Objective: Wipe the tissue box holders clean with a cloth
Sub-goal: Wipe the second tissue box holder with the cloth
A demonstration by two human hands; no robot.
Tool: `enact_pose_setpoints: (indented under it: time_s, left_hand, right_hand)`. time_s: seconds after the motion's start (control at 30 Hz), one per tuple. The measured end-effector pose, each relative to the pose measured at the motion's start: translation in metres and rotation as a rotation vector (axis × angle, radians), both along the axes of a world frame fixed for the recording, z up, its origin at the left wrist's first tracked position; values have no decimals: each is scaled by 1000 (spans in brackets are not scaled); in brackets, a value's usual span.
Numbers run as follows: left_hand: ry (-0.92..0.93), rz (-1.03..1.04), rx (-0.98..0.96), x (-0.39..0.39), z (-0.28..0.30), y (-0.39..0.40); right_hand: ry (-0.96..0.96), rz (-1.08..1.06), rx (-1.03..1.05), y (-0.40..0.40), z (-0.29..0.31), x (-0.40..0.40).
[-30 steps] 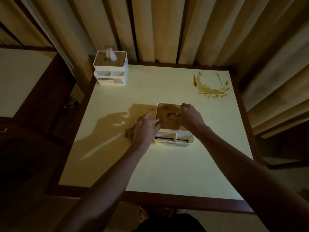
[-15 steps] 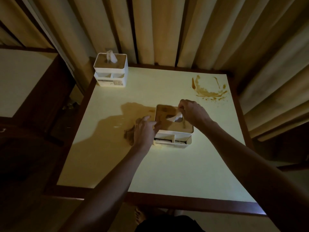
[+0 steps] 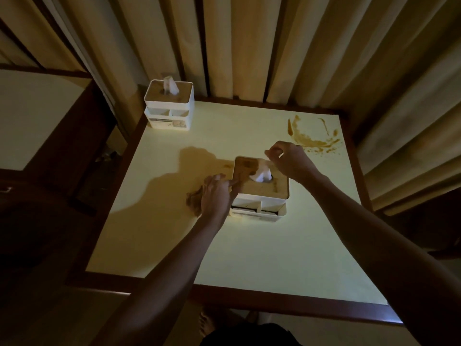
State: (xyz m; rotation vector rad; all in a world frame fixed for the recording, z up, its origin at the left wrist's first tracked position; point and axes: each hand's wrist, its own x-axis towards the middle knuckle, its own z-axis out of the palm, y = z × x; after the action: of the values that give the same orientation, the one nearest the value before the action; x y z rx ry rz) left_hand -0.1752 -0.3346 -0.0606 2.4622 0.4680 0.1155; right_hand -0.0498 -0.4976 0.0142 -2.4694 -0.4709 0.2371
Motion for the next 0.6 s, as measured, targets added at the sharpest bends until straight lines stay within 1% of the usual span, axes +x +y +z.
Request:
enact_pose_setpoints:
  time_s: [0.13, 0.2, 0.27, 0.33, 0.4, 0.47, 0.53, 0.6]
  left_hand:
    - [-81, 2, -163, -4, 1, 4]
    - [-118, 51, -246, -10, -4, 10]
    - [-129, 128, -272, -17, -11, 17]
    - [-121, 138, -272, -21, -14, 23]
    - [-80, 118, -279, -19, -13, 27]
    - [27, 102, -295, -15, -11, 31]
    - [122, 74, -358, -12, -9, 32]
    - [153, 28, -403, -13, -7, 30]
  right_hand:
    - [58, -104, 87, -19, -6, -2]
    - [82, -139, 103, -30, -13, -7]
    - [77, -142, 82, -38, -21, -17]
    - [82, -149, 70, -42, -29, -27]
    - [105, -186, 113, -45, -37, -37]
    - [84, -232, 167, -47, -46, -44]
    - [49, -281, 192, -49, -53, -50]
    - [101, -345, 235, -50, -58, -53]
